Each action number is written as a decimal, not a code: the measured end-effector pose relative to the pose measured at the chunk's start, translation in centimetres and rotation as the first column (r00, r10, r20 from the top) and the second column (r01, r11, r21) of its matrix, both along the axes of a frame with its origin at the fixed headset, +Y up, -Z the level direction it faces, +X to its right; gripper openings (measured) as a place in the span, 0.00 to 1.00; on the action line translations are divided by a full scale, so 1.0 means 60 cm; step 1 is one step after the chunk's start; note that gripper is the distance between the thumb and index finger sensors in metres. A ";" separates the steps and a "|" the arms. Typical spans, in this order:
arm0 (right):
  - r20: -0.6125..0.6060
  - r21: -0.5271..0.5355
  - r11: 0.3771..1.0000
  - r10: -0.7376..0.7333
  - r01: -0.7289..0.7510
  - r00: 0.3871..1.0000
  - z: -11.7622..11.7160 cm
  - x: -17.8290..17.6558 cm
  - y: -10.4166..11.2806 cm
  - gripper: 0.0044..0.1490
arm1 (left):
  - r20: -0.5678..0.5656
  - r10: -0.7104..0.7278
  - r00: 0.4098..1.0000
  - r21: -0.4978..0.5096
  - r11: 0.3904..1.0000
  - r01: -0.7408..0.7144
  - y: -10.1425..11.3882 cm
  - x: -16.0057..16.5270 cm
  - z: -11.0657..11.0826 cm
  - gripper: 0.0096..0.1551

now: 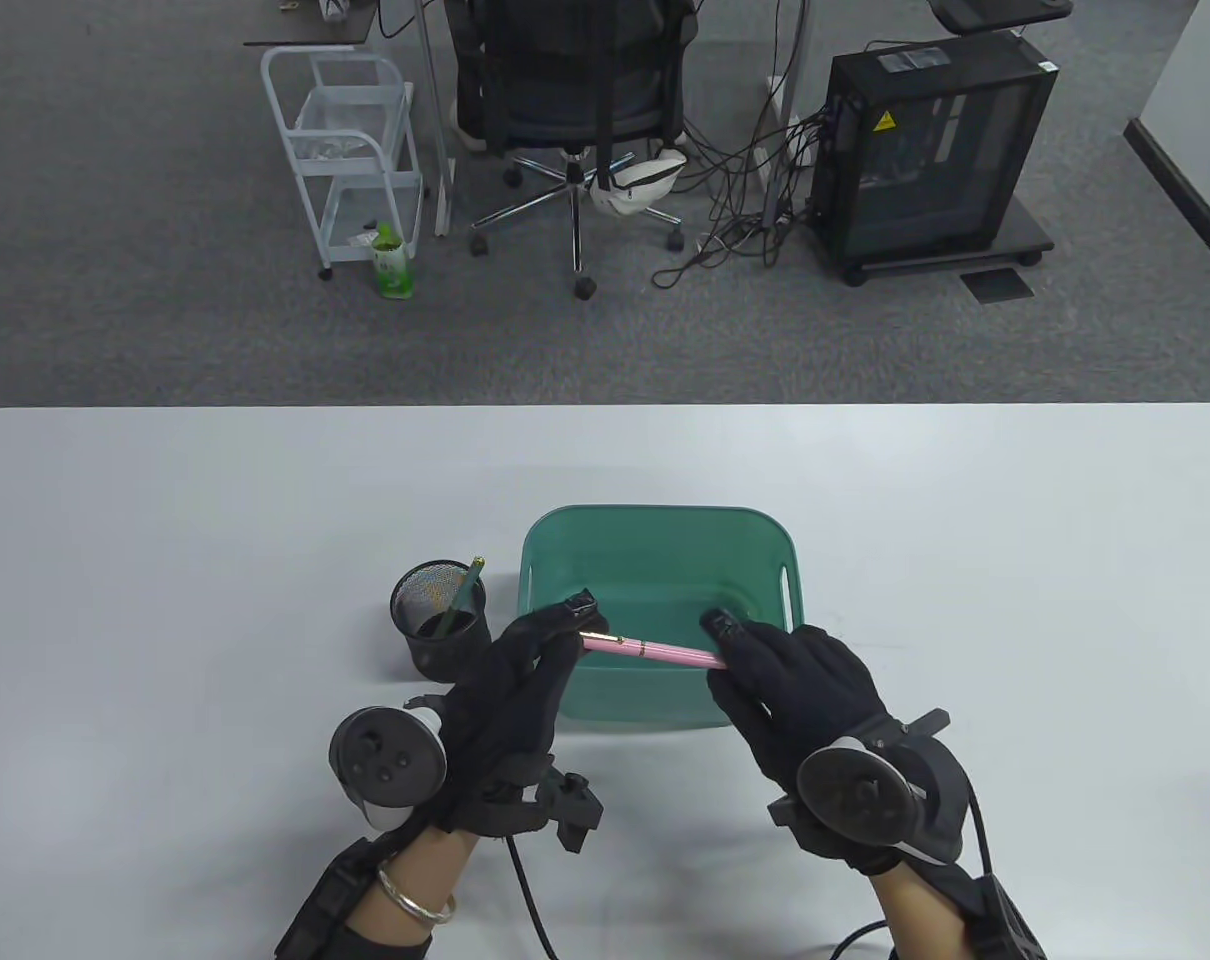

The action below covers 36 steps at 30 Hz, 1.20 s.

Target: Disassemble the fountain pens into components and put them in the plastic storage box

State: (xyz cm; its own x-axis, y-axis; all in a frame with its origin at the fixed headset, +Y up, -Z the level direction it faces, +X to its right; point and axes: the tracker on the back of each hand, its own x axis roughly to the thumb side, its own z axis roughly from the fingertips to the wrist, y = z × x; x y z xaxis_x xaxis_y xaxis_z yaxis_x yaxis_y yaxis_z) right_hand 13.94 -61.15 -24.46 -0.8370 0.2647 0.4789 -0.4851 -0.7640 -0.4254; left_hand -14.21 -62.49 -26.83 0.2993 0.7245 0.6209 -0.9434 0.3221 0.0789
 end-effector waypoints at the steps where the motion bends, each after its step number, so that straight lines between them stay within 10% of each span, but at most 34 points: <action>1: 0.000 0.000 1.000 0.002 -0.002 1.000 0.000 0.001 0.000 0.30 | 0.007 -0.003 1.000 -0.003 1.000 0.003 -0.002 0.001 -0.002 0.21; 22: 0.011 0.043 0.999 0.009 -0.009 1.000 0.003 0.019 0.006 0.28 | 0.042 -0.257 0.965 -0.015 0.966 0.258 0.004 -0.002 -0.006 0.26; 36: -0.022 0.042 0.998 0.052 -0.051 0.998 0.008 0.003 0.002 0.27 | -0.093 -0.582 0.808 0.109 0.801 0.589 0.014 0.018 0.012 0.34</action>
